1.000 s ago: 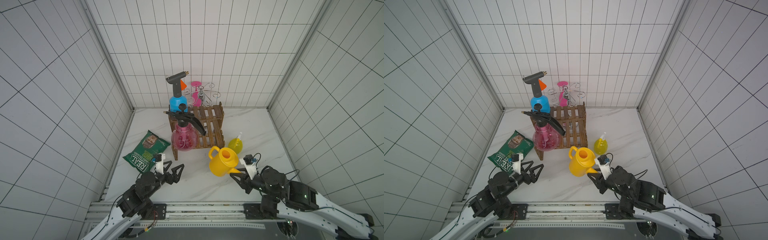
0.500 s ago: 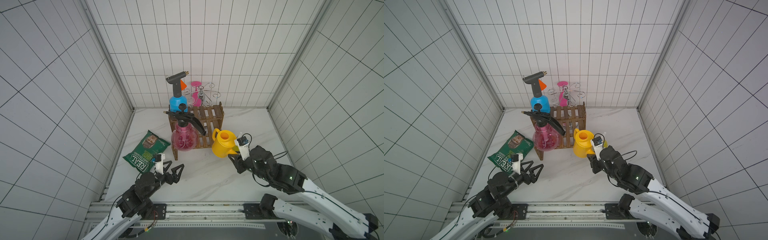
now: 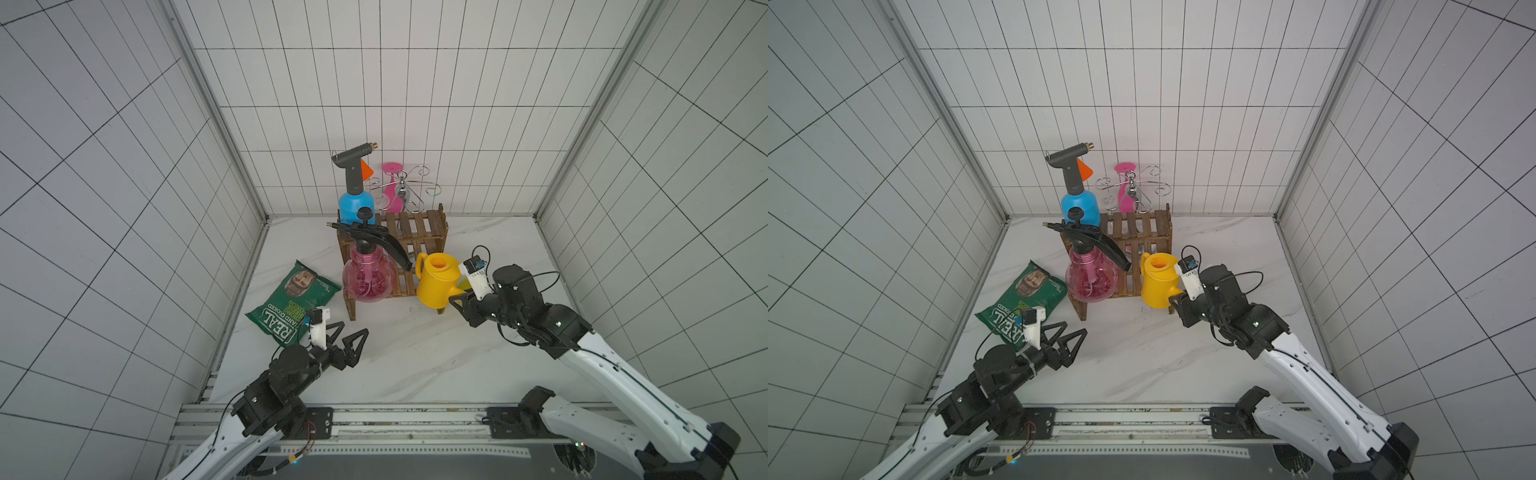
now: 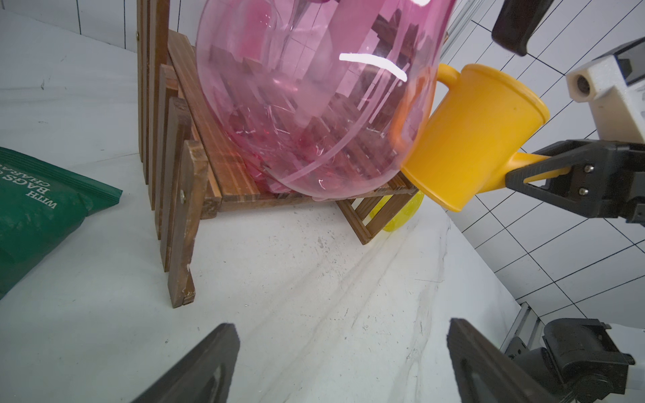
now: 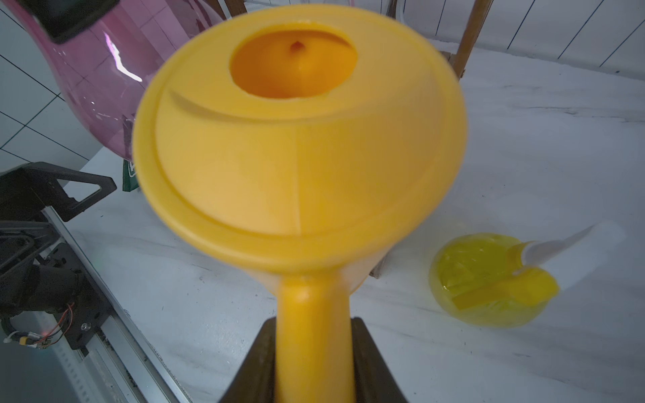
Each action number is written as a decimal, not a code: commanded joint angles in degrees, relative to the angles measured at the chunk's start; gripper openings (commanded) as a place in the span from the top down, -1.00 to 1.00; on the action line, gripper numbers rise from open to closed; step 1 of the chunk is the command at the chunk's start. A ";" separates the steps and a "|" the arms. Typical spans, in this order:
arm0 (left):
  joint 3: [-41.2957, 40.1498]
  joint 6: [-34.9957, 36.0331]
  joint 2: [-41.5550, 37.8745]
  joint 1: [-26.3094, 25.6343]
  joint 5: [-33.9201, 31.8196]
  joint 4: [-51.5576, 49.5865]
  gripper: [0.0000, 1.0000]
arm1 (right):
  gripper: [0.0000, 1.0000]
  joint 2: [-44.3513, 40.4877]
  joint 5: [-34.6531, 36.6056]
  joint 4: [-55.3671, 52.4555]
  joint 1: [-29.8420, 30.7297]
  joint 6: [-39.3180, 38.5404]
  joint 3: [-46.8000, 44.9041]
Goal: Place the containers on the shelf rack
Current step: 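Place the container on the shelf.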
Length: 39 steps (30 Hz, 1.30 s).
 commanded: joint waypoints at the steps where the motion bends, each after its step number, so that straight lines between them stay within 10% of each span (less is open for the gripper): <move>1: 0.09 0.56 -0.55 -0.21 0.15 0.31 -0.90 | 1.00 3.00 -7.28 4.30 -2.84 -3.92 3.36; 39: 0.02 0.61 -0.65 -0.31 0.02 0.32 -0.90 | -0.01 11.43 -6.37 4.77 -5.38 -11.56 6.16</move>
